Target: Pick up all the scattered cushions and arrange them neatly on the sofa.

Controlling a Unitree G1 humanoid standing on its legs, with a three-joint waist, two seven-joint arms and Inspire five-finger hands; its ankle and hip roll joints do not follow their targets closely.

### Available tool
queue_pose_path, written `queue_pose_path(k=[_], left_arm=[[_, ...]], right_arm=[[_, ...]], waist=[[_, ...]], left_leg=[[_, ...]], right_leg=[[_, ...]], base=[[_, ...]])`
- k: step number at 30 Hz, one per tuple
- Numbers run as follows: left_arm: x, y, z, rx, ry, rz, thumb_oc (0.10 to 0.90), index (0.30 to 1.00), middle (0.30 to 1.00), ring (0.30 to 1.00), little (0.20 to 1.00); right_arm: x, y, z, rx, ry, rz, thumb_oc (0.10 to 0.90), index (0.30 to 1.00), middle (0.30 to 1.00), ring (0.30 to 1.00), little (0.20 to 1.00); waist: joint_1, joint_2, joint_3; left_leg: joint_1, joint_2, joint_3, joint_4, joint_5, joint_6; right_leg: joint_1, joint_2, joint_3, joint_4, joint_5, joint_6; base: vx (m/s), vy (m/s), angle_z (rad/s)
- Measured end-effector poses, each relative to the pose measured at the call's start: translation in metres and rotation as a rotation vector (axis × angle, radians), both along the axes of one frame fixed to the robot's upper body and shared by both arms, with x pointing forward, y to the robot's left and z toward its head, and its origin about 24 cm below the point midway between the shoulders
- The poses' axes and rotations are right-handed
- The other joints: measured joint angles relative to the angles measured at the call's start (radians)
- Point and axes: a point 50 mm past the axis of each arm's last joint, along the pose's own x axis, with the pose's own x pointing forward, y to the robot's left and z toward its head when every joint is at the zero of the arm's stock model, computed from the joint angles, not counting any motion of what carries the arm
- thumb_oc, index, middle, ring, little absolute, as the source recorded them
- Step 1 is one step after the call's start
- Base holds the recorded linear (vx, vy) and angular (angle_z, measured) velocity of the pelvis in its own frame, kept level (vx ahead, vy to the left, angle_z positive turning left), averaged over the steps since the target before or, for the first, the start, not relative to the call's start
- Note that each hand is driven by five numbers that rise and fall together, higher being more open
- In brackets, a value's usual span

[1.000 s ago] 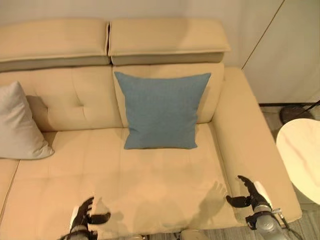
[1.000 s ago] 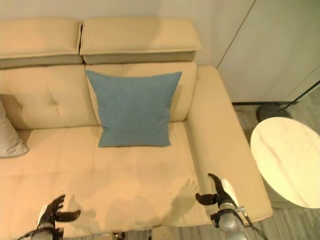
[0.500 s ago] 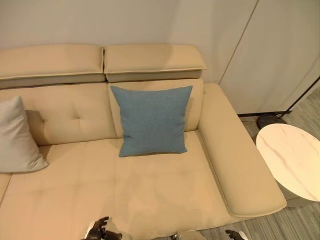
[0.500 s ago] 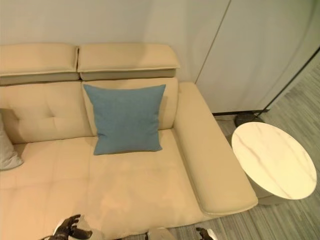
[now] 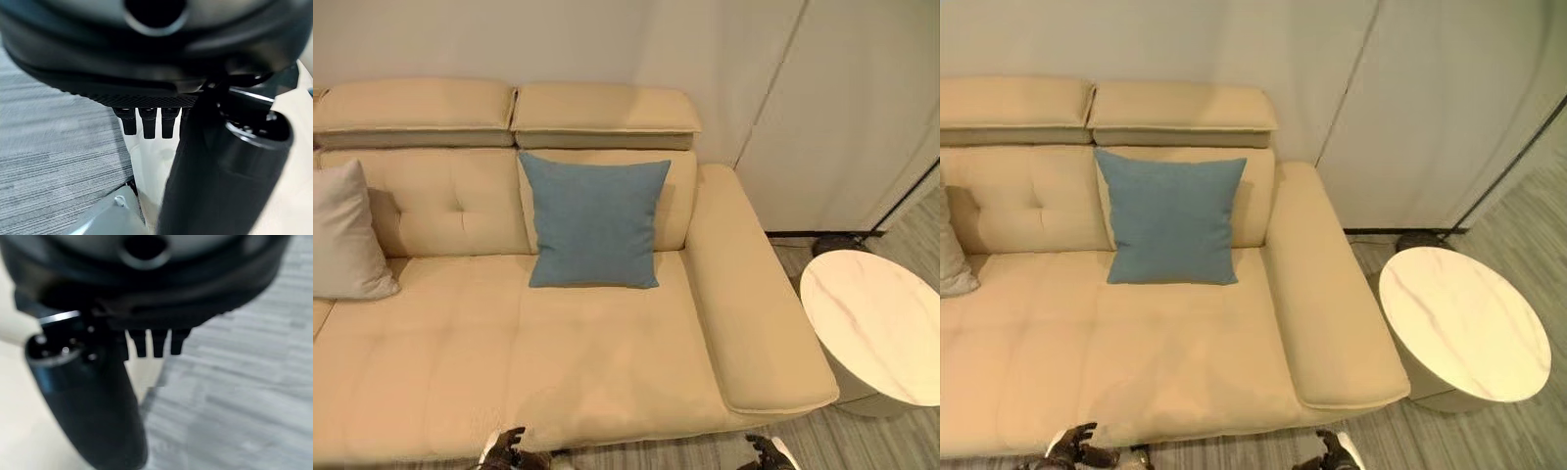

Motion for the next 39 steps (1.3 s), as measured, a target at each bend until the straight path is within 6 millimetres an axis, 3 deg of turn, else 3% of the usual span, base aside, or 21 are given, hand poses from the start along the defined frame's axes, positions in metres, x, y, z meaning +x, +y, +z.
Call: queue_pose_path(k=[1, 2, 4, 5, 6, 7, 8, 11, 15, 19, 26, 33, 39], left_arm=[[-0.003, 0.003, 0.000, 0.002, 0.017, 0.022, 0.800, 0.900, 0.900, 0.900, 0.900], [0.001, 0.005, 0.000, 0.010, 0.029, 0.025, 0.800, 0.900, 0.900, 0.900, 0.900], [0.006, 0.009, 0.002, 0.024, 0.031, 0.028, 0.800, 0.900, 0.900, 0.900, 0.900], [0.013, 0.013, 0.006, 0.038, 0.016, 0.013, 0.800, 0.900, 0.900, 0.900, 0.900], [0.015, 0.011, 0.006, 0.034, 0.011, 0.012, 0.800, 0.900, 0.900, 0.900, 0.900], [0.021, 0.009, 0.007, 0.027, -0.003, 0.006, 0.800, 0.900, 0.900, 0.900, 0.900], [0.023, 0.006, 0.006, 0.017, -0.004, 0.005, 0.800, 0.900, 0.900, 0.900, 0.900], [0.018, 0.008, 0.005, 0.007, 0.021, 0.002, 0.800, 0.900, 0.900, 0.900, 0.900], [0.017, 0.018, 0.008, 0.023, 0.023, 0.001, 0.800, 0.900, 0.900, 0.900, 0.900], [0.013, 0.015, 0.007, 0.019, 0.017, -0.022, 0.800, 0.900, 0.900, 0.900, 0.900], [-0.021, -0.004, -0.008, -0.038, 0.103, -0.007, 0.800, 0.900, 0.900, 0.900, 0.900], [-0.036, -0.004, -0.012, -0.040, 0.141, 0.008, 0.800, 0.900, 0.900, 0.900, 0.900], [-0.073, -0.001, -0.018, -0.031, 0.266, 0.045, 0.800, 0.900, 0.900, 0.900, 0.900]], right_arm=[[0.000, -0.005, 0.002, -0.016, -0.001, 0.011, 0.800, 0.900, 0.900, 0.900, 0.900], [0.000, -0.014, 0.004, -0.041, 0.005, 0.010, 0.800, 0.900, 0.900, 0.900, 0.900], [-0.001, -0.015, 0.003, -0.042, 0.018, 0.000, 0.800, 0.900, 0.900, 0.900, 0.900], [-0.014, -0.014, -0.001, -0.038, 0.062, -0.022, 0.800, 0.900, 0.900, 0.900, 0.900], [-0.014, -0.016, 0.000, -0.041, 0.063, -0.032, 0.800, 0.900, 0.900, 0.900, 0.900], [-0.013, -0.018, 0.000, -0.047, 0.065, -0.047, 0.800, 0.900, 0.900, 0.900, 0.900], [-0.013, -0.018, 0.000, -0.044, 0.067, -0.069, 0.800, 0.900, 0.900, 0.900, 0.900], [-0.025, -0.012, -0.004, -0.024, 0.111, -0.072, 0.800, 0.900, 0.900, 0.900, 0.900], [-0.024, -0.007, -0.006, 0.000, 0.111, -0.065, 0.800, 0.900, 0.900, 0.900, 0.900], [-0.029, -0.006, -0.007, 0.002, 0.124, -0.068, 0.800, 0.900, 0.900, 0.900, 0.900], [-0.026, -0.003, -0.007, 0.015, 0.104, -0.066, 0.800, 0.900, 0.900, 0.900, 0.900], [-0.028, -0.003, -0.007, 0.013, 0.113, -0.070, 0.800, 0.900, 0.900, 0.900, 0.900], [-0.026, -0.003, -0.007, 0.011, 0.110, -0.063, 0.800, 0.900, 0.900, 0.900, 0.900]], waist=[[-0.024, -0.028, 0.000], [-0.061, -0.027, -0.001], [-0.077, -0.034, 0.005], [-0.087, -0.053, -0.029], [-0.089, -0.038, -0.028], [-0.099, -0.022, -0.016], [-0.116, -0.003, -0.006], [-0.127, -0.006, -0.020], [-0.141, -0.003, -0.044], [-0.137, 0.011, -0.054], [-0.121, 0.012, -0.063], [-0.080, 0.008, -0.064], [-0.072, 0.015, -0.055]], left_leg=[[0.013, -0.050, 0.001, 0.137, -0.184, 0.058], [0.034, -0.100, -0.002, 0.236, -0.278, 0.098], [0.042, -0.124, -0.027, 0.210, -0.225, 0.096], [0.085, -0.144, -0.075, 0.059, -0.183, 0.027], [0.109, -0.141, -0.093, 0.020, -0.193, 0.039], [0.119, -0.134, -0.087, 0.008, -0.224, 0.082], [0.166, -0.128, -0.051, -0.060, -0.239, 0.100], [0.250, -0.156, -0.030, -0.162, -0.215, 0.111], [0.259, -0.172, -0.015, -0.161, -0.220, 0.124], [0.280, -0.175, 0.000, -0.157, -0.222, 0.128], [0.287, -0.158, -0.007, -0.156, -0.219, 0.124], [0.286, -0.147, -0.036, -0.156, -0.211, 0.112], [0.282, -0.148, -0.049, -0.156, -0.208, 0.108]], right_leg=[[0.000, -0.042, 0.003, 0.000, 0.004, -0.010], [-0.007, -0.069, 0.002, 0.019, 0.003, -0.005], [-0.036, -0.066, -0.002, 0.065, -0.005, 0.015], [-0.062, -0.094, 0.003, 0.022, 0.006, 0.008], [-0.044, -0.081, 0.000, -0.007, 0.026, 0.023], [-0.041, -0.069, -0.004, -0.012, 0.032, 0.028], [-0.029, -0.056, -0.004, -0.003, 0.027, 0.038], [0.005, -0.080, 0.004, -0.031, 0.026, 0.064], [0.009, -0.109, 0.018, -0.046, 0.028, 0.093], [0.030, -0.114, 0.029, -0.059, 0.032, 0.100], [0.046, -0.087, 0.025, -0.072, 0.038, 0.092], [0.062, -0.071, 0.000, -0.075, 0.038, 0.091], [0.064, -0.070, -0.012, -0.079, 0.037, 0.092]], base=[[-0.12, 0.020, -0.12], [-0.11, 0.088, -0.04], [0.04, 0.127, -0.02], [0.05, 0.074, -0.07], [0.04, 0.072, -0.04], [0.09, 0.108, 0.15], [0.10, 0.139, 0.04], [0.06, 0.092, -0.12], [0.03, 0.069, -0.14], [-0.04, 0.011, -0.10], [-0.06, -0.025, 0.02], [-0.07, -0.021, 0.12], [-0.05, -0.001, 0.06]])
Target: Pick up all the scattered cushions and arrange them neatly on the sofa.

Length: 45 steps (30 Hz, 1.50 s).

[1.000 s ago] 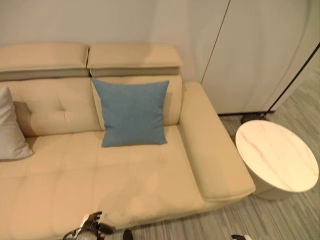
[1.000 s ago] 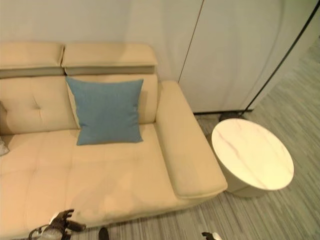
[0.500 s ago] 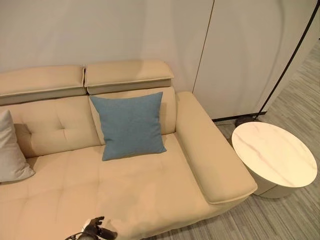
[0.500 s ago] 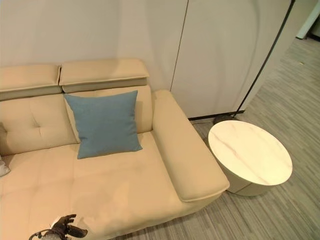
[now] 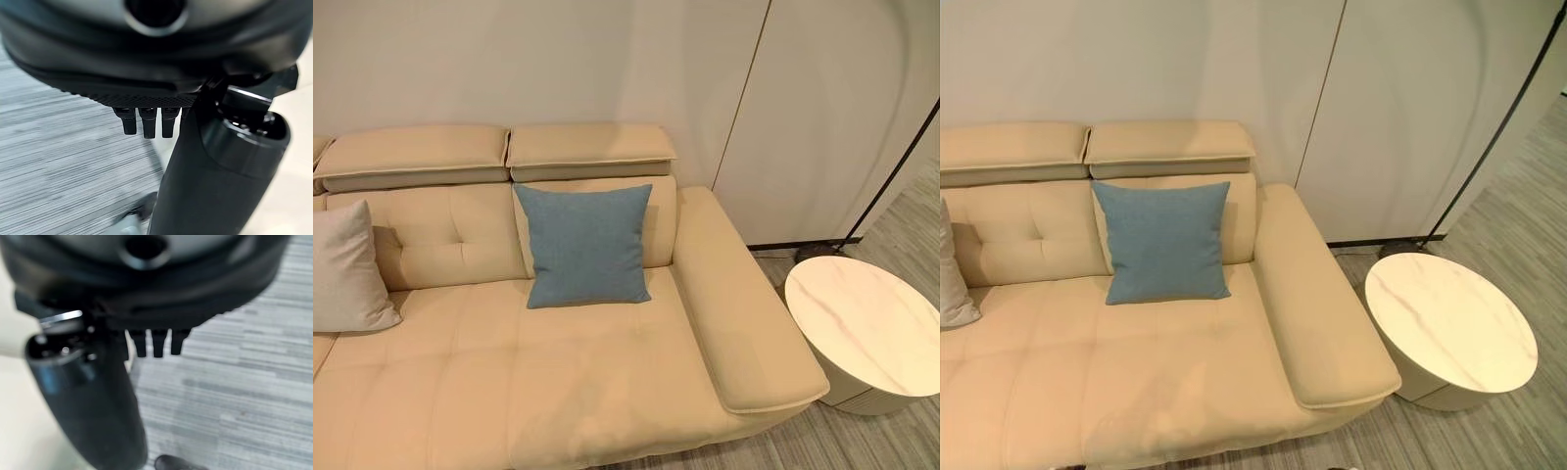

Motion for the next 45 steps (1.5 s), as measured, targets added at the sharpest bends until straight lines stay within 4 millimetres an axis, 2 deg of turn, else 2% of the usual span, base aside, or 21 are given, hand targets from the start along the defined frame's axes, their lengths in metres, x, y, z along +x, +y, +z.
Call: queue_pose_path(k=[5, 10, 13, 16, 20, 22, 23, 25, 26, 27, 28, 29, 30, 31, 32, 33, 34, 35, 36, 40, 45], left_arm=[[-0.022, 0.011, 0.002, 0.036, 0.055, 0.057, 0.800, 0.900, 0.900, 0.900, 0.900], [-0.021, 0.018, 0.004, 0.070, 0.050, 0.055, 0.800, 0.900, 0.900, 0.900, 0.900], [-0.015, 0.007, 0.001, 0.044, 0.035, 0.041, 0.800, 0.900, 0.900, 0.900, 0.900], [-0.006, -0.010, -0.003, -0.004, 0.002, 0.029, 0.800, 0.900, 0.900, 0.900, 0.900], [0.004, -0.005, -0.001, 0.009, -0.016, 0.022, 0.800, 0.900, 0.900, 0.900, 0.900], [0.013, -0.006, 0.000, 0.009, -0.035, 0.013, 0.800, 0.900, 0.900, 0.900, 0.900], [0.014, -0.006, 0.000, 0.009, -0.036, 0.000, 0.800, 0.900, 0.900, 0.900, 0.900], [0.031, -0.008, 0.002, 0.009, -0.075, -0.033, 0.800, 0.900, 0.900, 0.900, 0.900], [0.037, -0.008, 0.003, 0.008, -0.094, -0.036, 0.800, 0.900, 0.900, 0.900, 0.900], [0.045, -0.010, 0.005, 0.003, -0.124, -0.044, 0.800, 0.900, 0.900, 0.900, 0.900], [0.052, -0.011, 0.006, -0.001, -0.149, -0.053, 0.800, 0.900, 0.900, 0.900, 0.900], [0.063, -0.013, 0.008, -0.002, -0.181, -0.066, 0.800, 0.900, 0.900, 0.900, 0.900], [0.081, -0.011, 0.014, 0.003, -0.228, -0.074, 0.800, 0.900, 0.900, 0.900, 0.900], [0.077, -0.008, 0.013, 0.006, -0.210, -0.043, 0.800, 0.900, 0.900, 0.900, 0.900], [0.069, -0.006, 0.011, 0.010, -0.187, -0.028, 0.800, 0.900, 0.900, 0.900, 0.900], [0.054, -0.009, 0.006, 0.004, -0.142, -0.022, 0.800, 0.900, 0.900, 0.900, 0.900], [0.048, -0.013, 0.004, -0.008, -0.125, -0.019, 0.800, 0.900, 0.900, 0.900, 0.900], [0.042, -0.020, 0.001, -0.029, -0.112, -0.021, 0.800, 0.900, 0.900, 0.900, 0.900], [0.043, -0.021, 0.001, -0.032, -0.116, -0.023, 0.800, 0.900, 0.900, 0.900, 0.900], [0.046, -0.022, 0.001, -0.033, -0.121, -0.035, 0.800, 0.900, 0.900, 0.900, 0.900], [0.051, -0.015, 0.004, -0.013, -0.132, -0.049, 0.800, 0.900, 0.900, 0.900, 0.900]], right_arm=[[-0.012, -0.004, -0.001, -0.014, 0.040, -0.015, 0.800, 0.900, 0.900, 0.900, 0.900], [-0.012, -0.005, -0.001, -0.016, 0.042, -0.015, 0.800, 0.900, 0.900, 0.900, 0.900], [-0.011, -0.002, -0.002, -0.009, 0.040, -0.013, 0.800, 0.900, 0.900, 0.900, 0.900], [-0.009, 0.002, -0.003, 0.002, 0.036, -0.016, 0.800, 0.900, 0.900, 0.900, 0.900], [-0.009, 0.006, -0.004, 0.013, 0.036, -0.019, 0.800, 0.900, 0.900, 0.900, 0.900], [-0.005, 0.006, -0.003, 0.013, 0.029, -0.017, 0.800, 0.900, 0.900, 0.900, 0.900], [-0.003, 0.006, -0.003, 0.013, 0.024, -0.015, 0.800, 0.900, 0.900, 0.900, 0.900], [0.007, 0.008, -0.002, 0.016, 0.001, -0.009, 0.800, 0.900, 0.900, 0.900, 0.900], [0.011, 0.008, -0.001, 0.017, -0.009, -0.006, 0.800, 0.900, 0.900, 0.900, 0.900], [0.016, 0.008, -0.001, 0.015, -0.018, -0.004, 0.800, 0.900, 0.900, 0.900, 0.900], [0.016, 0.007, 0.000, 0.013, -0.019, -0.006, 0.800, 0.900, 0.900, 0.900, 0.900], [0.023, 0.008, 0.001, 0.013, -0.035, -0.002, 0.800, 0.900, 0.900, 0.900, 0.900], [0.025, 0.011, 0.000, 0.022, -0.043, -0.002, 0.800, 0.900, 0.900, 0.900, 0.900], [0.033, 0.015, 0.001, 0.029, -0.061, 0.002, 0.800, 0.900, 0.900, 0.900, 0.900], [0.038, 0.016, 0.002, 0.033, -0.077, 0.007, 0.800, 0.900, 0.900, 0.900, 0.900], [0.043, 0.008, 0.006, 0.012, -0.102, 0.001, 0.800, 0.900, 0.900, 0.900, 0.900], [0.043, 0.002, 0.008, -0.006, -0.107, -0.014, 0.800, 0.900, 0.900, 0.900, 0.900], [0.042, -0.007, 0.010, -0.033, -0.109, -0.031, 0.800, 0.900, 0.900, 0.900, 0.900], [0.042, -0.008, 0.010, -0.035, -0.109, -0.037, 0.800, 0.900, 0.900, 0.900, 0.900], [0.034, 0.000, 0.006, -0.016, -0.080, -0.036, 0.800, 0.900, 0.900, 0.900, 0.900], [0.029, 0.009, 0.002, 0.010, -0.065, -0.039, 0.800, 0.900, 0.900, 0.900, 0.900]], waist=[[0.025, -0.006, 0.008], [0.030, -0.007, 0.012], [0.031, -0.006, 0.014], [0.032, -0.019, 0.021], [0.031, -0.035, 0.036], [0.030, -0.031, 0.053], [0.033, -0.020, 0.063], [0.031, -0.009, 0.086], [0.032, -0.003, 0.092], [0.041, 0.008, 0.105], [0.049, 0.018, 0.117], [0.050, 0.022, 0.119], [0.041, -0.011, 0.123], [0.047, -0.048, 0.126], [0.045, -0.066, 0.126], [0.020, -0.062, 0.122], [0.013, -0.042, 0.116], [-0.002, -0.007, 0.109], [-0.011, -0.001, 0.111], [-0.010, -0.026, 0.101], [-0.009, -0.029, 0.099]], left_leg=[[-0.004, -0.008, -0.018, 0.000, 0.003, -0.004], [-0.011, -0.012, -0.034, 0.000, 0.003, -0.005], [-0.013, -0.014, -0.042, 0.000, 0.004, -0.006], [-0.015, -0.015, -0.046, 0.000, 0.005, -0.006], [-0.018, -0.017, -0.053, 0.000, 0.005, -0.006], [-0.019, -0.019, -0.058, 0.000, 0.010, -0.005], [-0.024, -0.019, -0.064, 0.001, 0.017, -0.006], [-0.057, -0.012, -0.096, 0.005, 0.033, -0.009], [-0.080, -0.011, -0.112, 0.017, 0.039, -0.016], [-0.101, -0.003, -0.125, 0.031, 0.048, -0.024], [-0.134, 0.002, -0.156, 0.050, 0.067, -0.051], [-0.180, 0.001, -0.198, 0.047, 0.120, -0.125], [-0.202, 0.003, -0.194, 0.027, 0.148, -0.228], [-0.191, 0.003, -0.131, 0.126, 0.053, -0.110], [-0.159, 0.003, -0.092, 0.174, -0.013, -0.065], [-0.050, 0.026, -0.075, 0.188, -0.082, -0.061], [0.004, 0.035, -0.072, 0.154, -0.076, -0.069], [0.093, 0.046, -0.044, 0.053, -0.065, -0.066], [0.106, 0.057, -0.033, 0.023, -0.060, -0.063], [0.122, 0.059, -0.002, 0.002, -0.065, -0.063], [0.120, 0.055, 0.007, 0.002, -0.078, -0.062]], right_leg=[[0.011, -0.002, -0.026, 0.001, -0.003, 0.002], [0.012, -0.004, -0.043, 0.002, -0.005, 0.003], [0.013, -0.004, -0.045, 0.001, -0.005, 0.003], [0.013, -0.003, -0.048, 0.001, -0.005, 0.003], [0.014, -0.004, -0.060, 0.001, -0.005, 0.003], [0.013, -0.004, -0.069, 0.009, -0.008, 0.007], [0.009, -0.002, -0.070, 0.014, -0.012, 0.005], [-0.028, 0.013, -0.075, 0.045, -0.039, -0.009], [-0.028, 0.021, -0.085, 0.033, -0.031, -0.022], [-0.041, 0.032, -0.098, 0.041, -0.024, -0.032], [-0.063, 0.046, -0.109, 0.060, -0.017, -0.050], [-0.103, 0.052, -0.132, 0.081, -0.018, -0.069], [-0.136, 0.011, -0.170, 0.061, 0.008, -0.114], [-0.137, -0.012, -0.157, 0.050, 0.025, -0.117], [-0.133, -0.023, -0.148, 0.044, 0.034, -0.117], [-0.115, -0.018, -0.150, 0.024, 0.043, -0.108], [-0.114, -0.006, -0.153, 0.022, 0.045, -0.105], [-0.112, 0.016, -0.162, 0.023, 0.045, -0.104], [-0.110, 0.022, -0.173, 0.024, 0.046, -0.102], [-0.113, 0.026, -0.158, 0.022, 0.062, -0.078], [-0.129, 0.025, -0.133, 0.017, 0.091, -0.055]], base=[[-0.04, 0.022, 0.15], [-0.02, 0.018, 0.11], [-0.02, 0.020, 0.05], [-0.02, 0.011, 0.04], [-0.02, -0.010, 0.05], [-0.10, -0.048, 0.11], [-0.15, -0.055, 0.15], [-0.20, -0.030, 0.34], [-0.26, 0.005, 0.49], [-0.26, 0.012, 0.44], [-0.19, 0.031, 0.63], [-0.08, 0.044, 0.94], [-0.02, 0.073, 0.78], [0.02, 0.076, 0.33], [0.04, 0.087, -0.07], [0.05, 0.057, 0.00], [0.09, 0.128, 0.17], [0.06, 0.094, 0.24], [0.07, 0.123, 0.15], [0.04, 0.071, -0.07], [0.01, 0.055, -0.15]])
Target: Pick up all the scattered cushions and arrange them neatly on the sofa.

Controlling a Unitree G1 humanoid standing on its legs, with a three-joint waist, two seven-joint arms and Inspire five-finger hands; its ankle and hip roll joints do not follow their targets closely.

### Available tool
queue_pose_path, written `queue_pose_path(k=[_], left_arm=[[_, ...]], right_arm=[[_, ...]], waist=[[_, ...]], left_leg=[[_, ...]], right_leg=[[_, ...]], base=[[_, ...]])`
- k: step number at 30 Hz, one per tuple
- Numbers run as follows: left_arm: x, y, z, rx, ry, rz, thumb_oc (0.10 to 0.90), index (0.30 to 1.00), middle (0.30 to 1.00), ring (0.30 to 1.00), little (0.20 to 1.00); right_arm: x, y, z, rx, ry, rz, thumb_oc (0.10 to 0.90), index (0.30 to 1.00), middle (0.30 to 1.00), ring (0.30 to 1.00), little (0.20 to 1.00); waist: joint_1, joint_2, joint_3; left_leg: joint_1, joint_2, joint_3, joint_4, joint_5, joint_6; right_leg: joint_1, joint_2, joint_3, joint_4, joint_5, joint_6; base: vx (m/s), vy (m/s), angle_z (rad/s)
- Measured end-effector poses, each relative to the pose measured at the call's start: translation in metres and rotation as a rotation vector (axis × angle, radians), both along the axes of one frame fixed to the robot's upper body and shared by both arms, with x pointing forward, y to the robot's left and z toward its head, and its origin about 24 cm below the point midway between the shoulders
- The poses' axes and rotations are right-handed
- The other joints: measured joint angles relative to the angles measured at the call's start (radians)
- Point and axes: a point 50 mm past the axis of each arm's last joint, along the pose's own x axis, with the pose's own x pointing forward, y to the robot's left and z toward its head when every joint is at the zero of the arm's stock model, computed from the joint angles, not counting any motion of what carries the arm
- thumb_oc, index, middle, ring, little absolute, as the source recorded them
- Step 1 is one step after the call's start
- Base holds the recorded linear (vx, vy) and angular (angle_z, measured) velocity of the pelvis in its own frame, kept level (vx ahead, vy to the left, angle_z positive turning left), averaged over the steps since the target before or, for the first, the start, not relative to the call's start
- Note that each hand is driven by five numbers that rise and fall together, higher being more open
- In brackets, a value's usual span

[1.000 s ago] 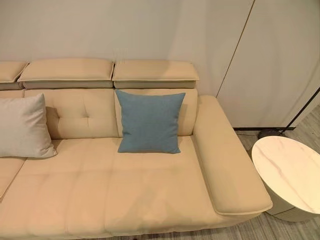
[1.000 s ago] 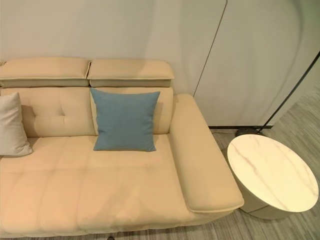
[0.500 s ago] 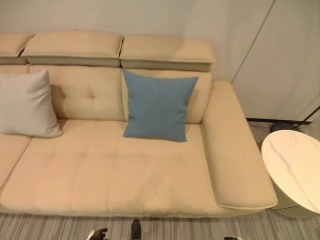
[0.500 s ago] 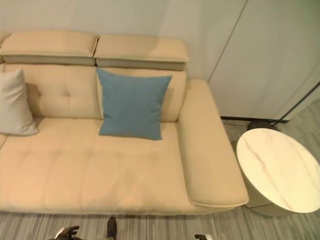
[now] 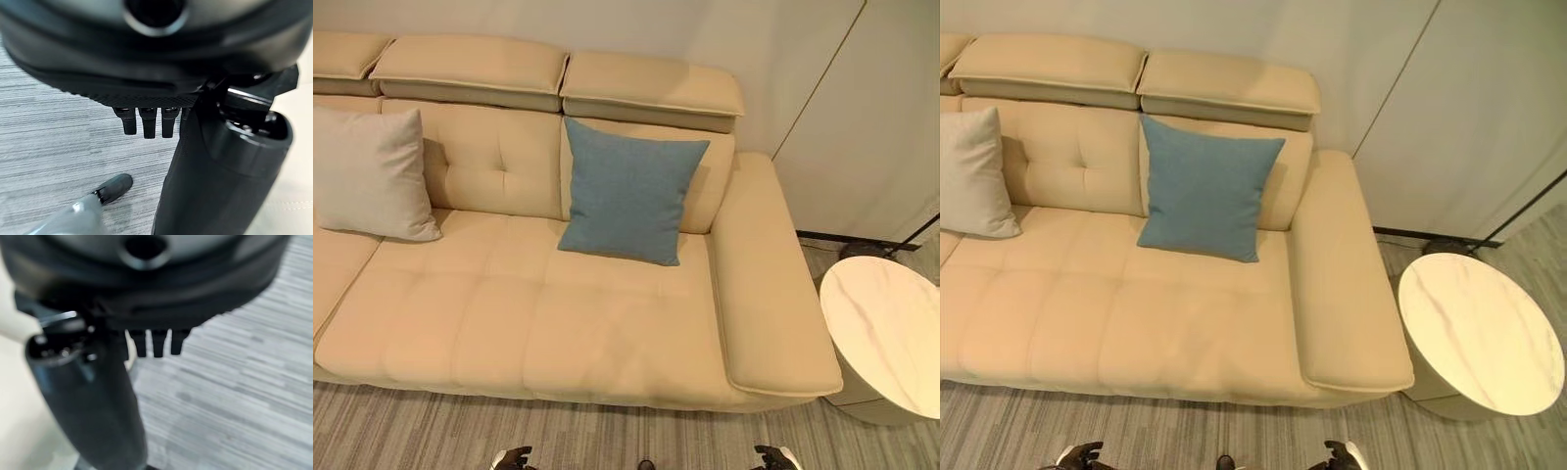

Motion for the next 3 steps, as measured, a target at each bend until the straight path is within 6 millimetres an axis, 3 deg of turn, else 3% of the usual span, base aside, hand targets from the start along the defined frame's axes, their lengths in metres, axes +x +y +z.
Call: queue_pose_path(k=[3], left_arm=[[-0.0038, 0.0030, 0.0000, 0.014, 0.015, -0.017, 0.800, 0.900, 0.900, 0.900, 0.900]], right_arm=[[-0.0023, 0.0020, -0.0010, 0.007, 0.005, -0.001, 0.800, 0.900, 0.900, 0.900, 0.900]], waist=[[0.000, 0.009, -0.003]], left_leg=[[-0.002, 0.000, 0.022, 0.000, -0.006, 0.008]], right_leg=[[0.000, 0.003, 0.023, -0.030, 0.032, 0.007]], base=[[0.01, 0.034, -0.22]])
